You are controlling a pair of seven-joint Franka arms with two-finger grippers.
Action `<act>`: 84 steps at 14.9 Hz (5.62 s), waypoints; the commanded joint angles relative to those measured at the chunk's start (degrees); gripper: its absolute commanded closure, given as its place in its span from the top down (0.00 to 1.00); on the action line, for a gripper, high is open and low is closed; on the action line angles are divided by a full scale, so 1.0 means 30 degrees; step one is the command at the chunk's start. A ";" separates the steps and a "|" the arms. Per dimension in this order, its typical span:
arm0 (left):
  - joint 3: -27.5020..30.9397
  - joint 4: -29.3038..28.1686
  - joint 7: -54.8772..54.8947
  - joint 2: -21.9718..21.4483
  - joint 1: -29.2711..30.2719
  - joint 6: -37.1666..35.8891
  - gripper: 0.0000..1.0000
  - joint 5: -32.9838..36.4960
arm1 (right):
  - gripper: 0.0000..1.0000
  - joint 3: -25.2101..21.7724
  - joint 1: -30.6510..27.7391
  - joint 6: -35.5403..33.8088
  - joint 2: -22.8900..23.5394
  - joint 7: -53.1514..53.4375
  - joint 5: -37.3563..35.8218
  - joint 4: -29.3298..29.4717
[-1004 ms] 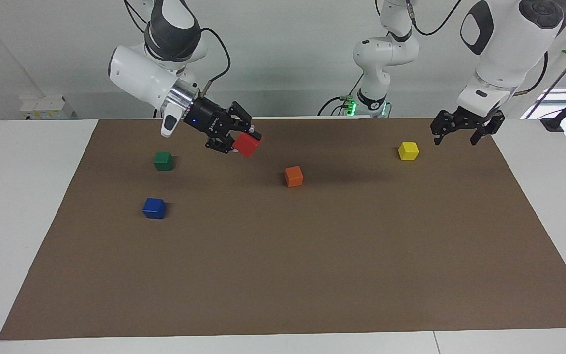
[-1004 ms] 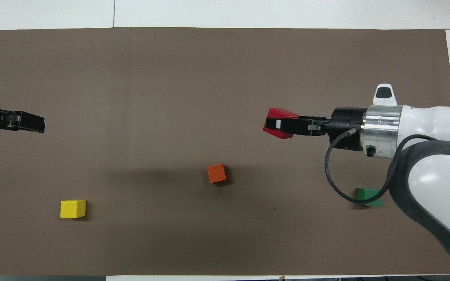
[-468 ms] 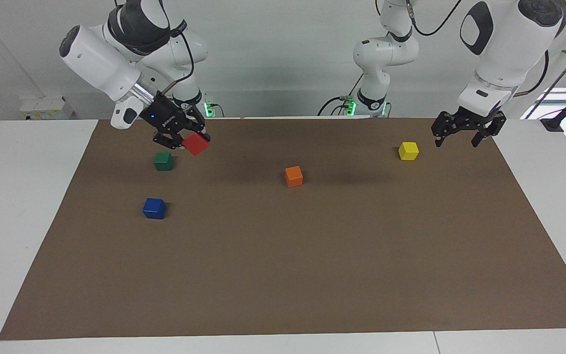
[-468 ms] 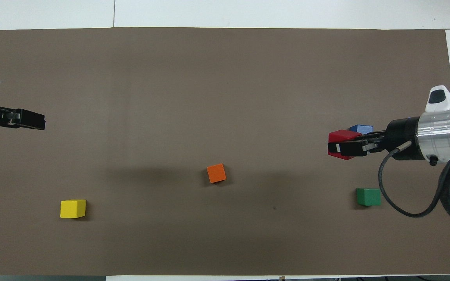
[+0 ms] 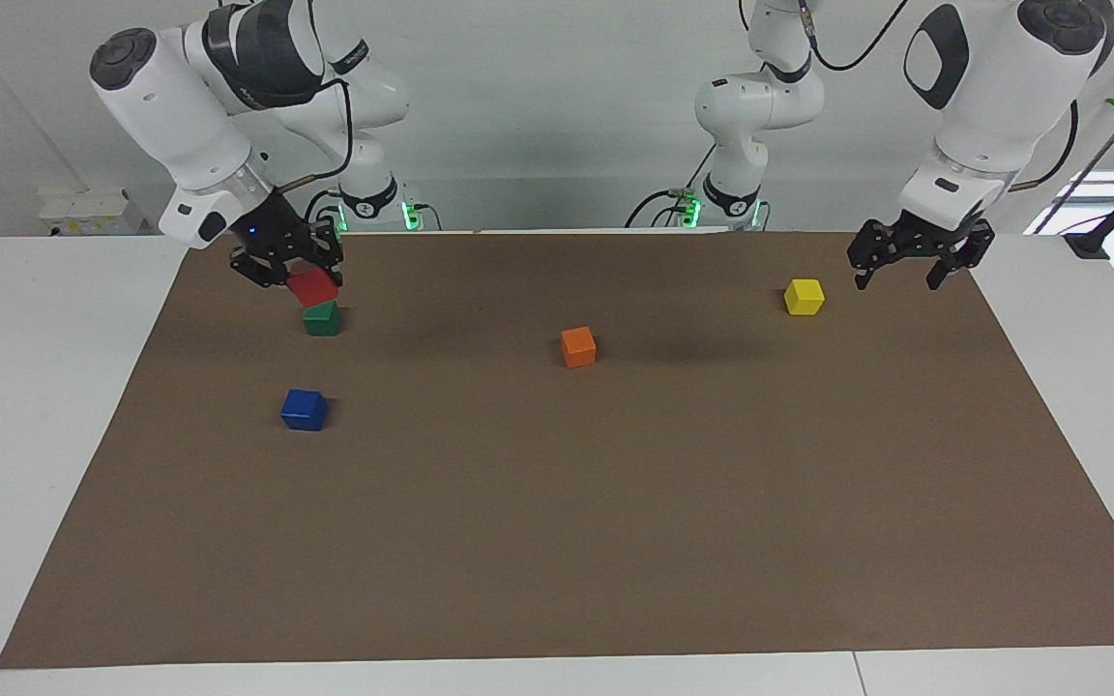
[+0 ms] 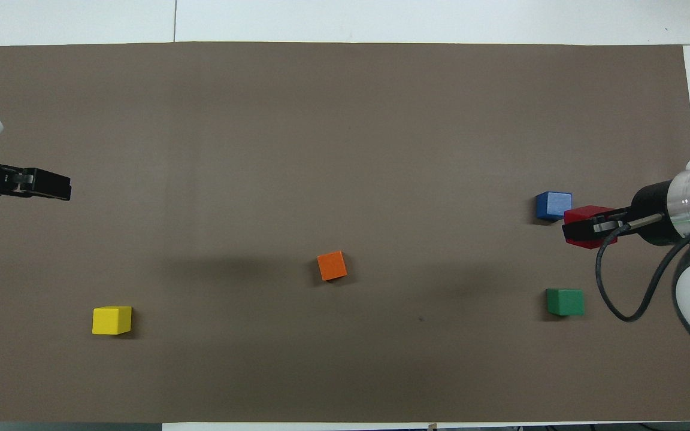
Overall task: Transfer red block to right arm and stack on blue block
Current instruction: 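Carry the red cube with the right gripper over the blue cube, then lower the red cube onto the blue cube with the right gripper, then open the right gripper and lift it off the stacked cubes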
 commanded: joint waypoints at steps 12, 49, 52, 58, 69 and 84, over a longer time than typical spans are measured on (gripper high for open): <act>-0.0048 -0.0753 0.0208 -0.0582 -0.0077 0.0670 1.00 0.0366 | 0.00 0.0187 -0.0776 0.3019 0.4230 0.3437 -0.3065 0.0660; 0.0977 -0.0695 -0.0054 -0.0582 -0.1629 0.0468 1.00 -0.1447 | 0.00 0.0246 -0.1743 0.3933 0.8188 0.0039 -0.1776 0.1627; 0.0977 -0.0665 -0.0055 -0.0641 -0.1717 -0.0208 1.00 -0.1450 | 0.00 0.0246 -0.1684 0.4020 0.8188 0.0039 -0.1427 0.1539; 0.1007 -0.0695 -0.0055 -0.0670 -0.1717 -0.0209 1.00 -0.1450 | 0.49 0.0246 -0.1684 0.4870 0.8100 0.0039 -0.1366 0.1070; 0.1065 0.0739 0.0033 -0.0085 -0.1571 -0.1262 1.00 -0.1187 | 1.00 0.0246 -0.1684 0.4870 0.8100 0.0127 -0.1337 0.1099; 0.1007 0.0654 0.0003 -0.0230 -0.1688 -0.1322 1.00 -0.1216 | 1.00 0.0128 -0.2358 -0.0478 0.5525 -0.0020 -0.1454 0.7158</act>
